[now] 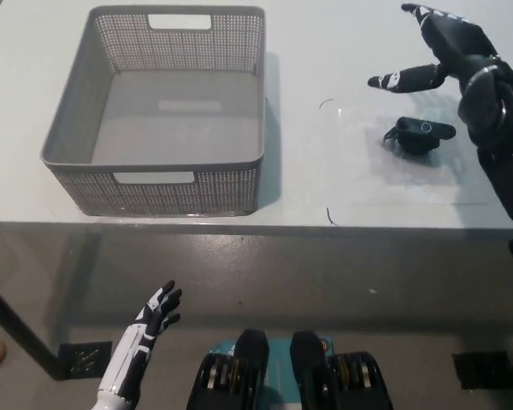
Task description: Use the right hand to pick up a webcam and put it into a container on the left side
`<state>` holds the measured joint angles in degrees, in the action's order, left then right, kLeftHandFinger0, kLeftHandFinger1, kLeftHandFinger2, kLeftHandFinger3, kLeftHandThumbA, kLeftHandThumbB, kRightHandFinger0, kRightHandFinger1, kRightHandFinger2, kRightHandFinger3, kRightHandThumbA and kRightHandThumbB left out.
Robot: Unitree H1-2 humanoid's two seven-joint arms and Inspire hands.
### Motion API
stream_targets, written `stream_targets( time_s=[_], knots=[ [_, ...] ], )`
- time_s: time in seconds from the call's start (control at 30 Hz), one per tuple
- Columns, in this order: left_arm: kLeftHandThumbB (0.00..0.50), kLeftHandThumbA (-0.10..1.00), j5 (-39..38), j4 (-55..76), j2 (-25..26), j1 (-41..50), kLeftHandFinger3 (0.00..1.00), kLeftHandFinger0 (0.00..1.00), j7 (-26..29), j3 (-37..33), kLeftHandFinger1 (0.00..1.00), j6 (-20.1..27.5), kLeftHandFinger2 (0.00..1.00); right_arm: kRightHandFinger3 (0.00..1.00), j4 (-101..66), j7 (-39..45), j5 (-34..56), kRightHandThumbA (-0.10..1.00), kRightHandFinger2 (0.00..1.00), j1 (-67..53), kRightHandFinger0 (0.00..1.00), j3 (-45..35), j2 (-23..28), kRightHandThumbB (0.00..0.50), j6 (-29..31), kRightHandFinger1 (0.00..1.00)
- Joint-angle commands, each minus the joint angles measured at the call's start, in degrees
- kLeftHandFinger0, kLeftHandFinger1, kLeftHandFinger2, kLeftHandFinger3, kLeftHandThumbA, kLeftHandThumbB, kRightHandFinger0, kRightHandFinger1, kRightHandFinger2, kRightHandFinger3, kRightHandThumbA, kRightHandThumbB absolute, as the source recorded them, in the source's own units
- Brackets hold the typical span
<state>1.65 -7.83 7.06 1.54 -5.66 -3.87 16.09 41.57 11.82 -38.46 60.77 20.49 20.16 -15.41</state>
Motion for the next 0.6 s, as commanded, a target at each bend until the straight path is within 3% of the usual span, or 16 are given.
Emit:
stream_targets(
  time_s=[0.0,0.33,0.57],
  knots=[
    [0.086,1.00,-0.33,1.52,0.24,-0.34,1.00,0.98,-0.61,-0.07,1.00,2.28,1.00,1.00,7.17,-5.02,0.35,0.95,1.00,5.18,1.00,0.26,-1.01,0.494,4.02,1.00],
    [0.082,1.00,-0.06,1.54,0.43,-0.66,1.00,0.97,-0.55,0.01,1.00,2.50,1.00,1.00,21.42,-8.92,2.54,0.92,1.00,6.75,1.00,-0.17,-2.76,0.500,8.06,1.00],
    [0.105,1.00,-0.51,1.91,0.26,-0.42,1.00,0.98,-0.52,0.18,1.00,1.86,1.00,1.00,26.13,-10.26,2.42,0.95,1.00,6.24,1.00,1.02,-3.45,0.500,9.14,1.00]
  ],
)
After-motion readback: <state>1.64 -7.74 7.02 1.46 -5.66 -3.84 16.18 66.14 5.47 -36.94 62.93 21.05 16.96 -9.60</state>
